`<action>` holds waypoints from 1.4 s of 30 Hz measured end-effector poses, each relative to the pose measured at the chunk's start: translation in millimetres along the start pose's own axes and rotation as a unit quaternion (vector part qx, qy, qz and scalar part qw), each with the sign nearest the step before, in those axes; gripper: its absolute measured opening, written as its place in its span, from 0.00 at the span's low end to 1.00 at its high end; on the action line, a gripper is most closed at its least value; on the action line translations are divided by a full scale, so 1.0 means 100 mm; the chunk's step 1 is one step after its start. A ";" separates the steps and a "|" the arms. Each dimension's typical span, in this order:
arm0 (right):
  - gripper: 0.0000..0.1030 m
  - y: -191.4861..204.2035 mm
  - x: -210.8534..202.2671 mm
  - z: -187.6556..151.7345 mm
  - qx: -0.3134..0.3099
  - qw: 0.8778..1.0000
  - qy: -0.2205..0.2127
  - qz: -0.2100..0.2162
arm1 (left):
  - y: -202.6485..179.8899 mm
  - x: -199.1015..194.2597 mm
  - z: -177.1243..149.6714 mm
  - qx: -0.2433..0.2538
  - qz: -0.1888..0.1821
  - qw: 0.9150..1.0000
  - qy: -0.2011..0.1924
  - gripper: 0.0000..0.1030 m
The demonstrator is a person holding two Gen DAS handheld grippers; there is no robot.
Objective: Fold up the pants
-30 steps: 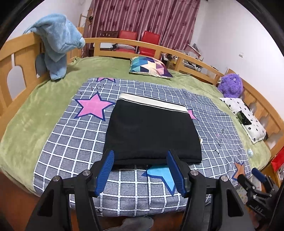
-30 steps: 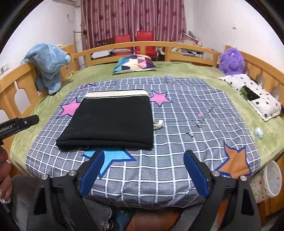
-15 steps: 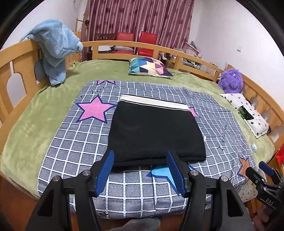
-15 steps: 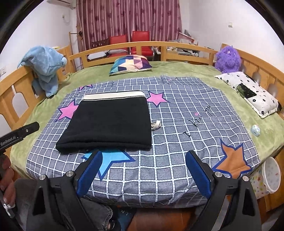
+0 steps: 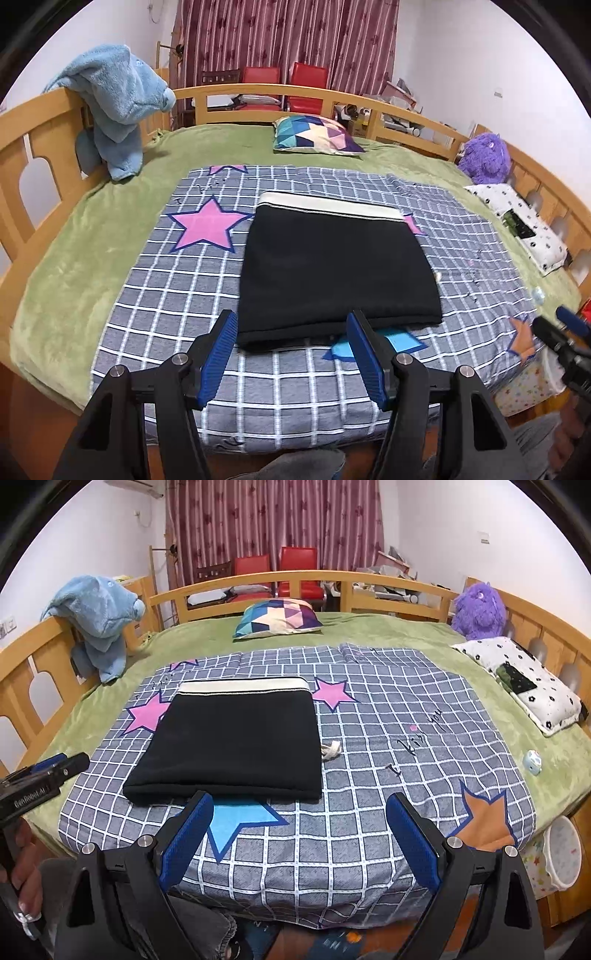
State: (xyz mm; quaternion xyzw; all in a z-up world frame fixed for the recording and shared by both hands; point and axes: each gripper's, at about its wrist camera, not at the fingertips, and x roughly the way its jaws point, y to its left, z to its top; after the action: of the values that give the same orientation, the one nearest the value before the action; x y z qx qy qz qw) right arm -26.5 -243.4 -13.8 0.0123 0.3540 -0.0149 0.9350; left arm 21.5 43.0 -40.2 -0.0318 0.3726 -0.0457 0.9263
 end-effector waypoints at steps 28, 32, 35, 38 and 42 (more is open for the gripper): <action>0.91 0.10 0.57 -0.05 -0.005 0.998 0.011 0.057 | -0.23 0.07 -0.13 0.040 -0.037 0.998 -0.039 0.59; 0.91 0.04 0.57 -0.05 0.000 0.998 0.008 0.057 | -0.22 0.09 -0.12 0.029 -0.041 0.998 -0.039 0.59; 0.91 0.03 0.59 -0.06 0.003 0.998 0.013 0.056 | -0.22 0.11 -0.12 0.027 -0.039 0.998 -0.036 0.59; 0.91 0.01 0.57 -0.07 0.008 0.998 0.010 0.062 | -0.23 0.12 -0.12 0.028 -0.039 0.998 -0.033 0.59; 0.91 0.01 0.58 -0.07 0.014 0.997 0.011 0.069 | -0.24 0.11 -0.13 0.032 -0.034 0.998 -0.034 0.59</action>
State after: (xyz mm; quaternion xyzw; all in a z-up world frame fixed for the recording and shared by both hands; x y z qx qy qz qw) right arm 12.1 -243.7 -57.5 0.0497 0.3620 0.0450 0.9297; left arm 19.2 17.1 -54.9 -0.0165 0.3381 -0.0883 0.9368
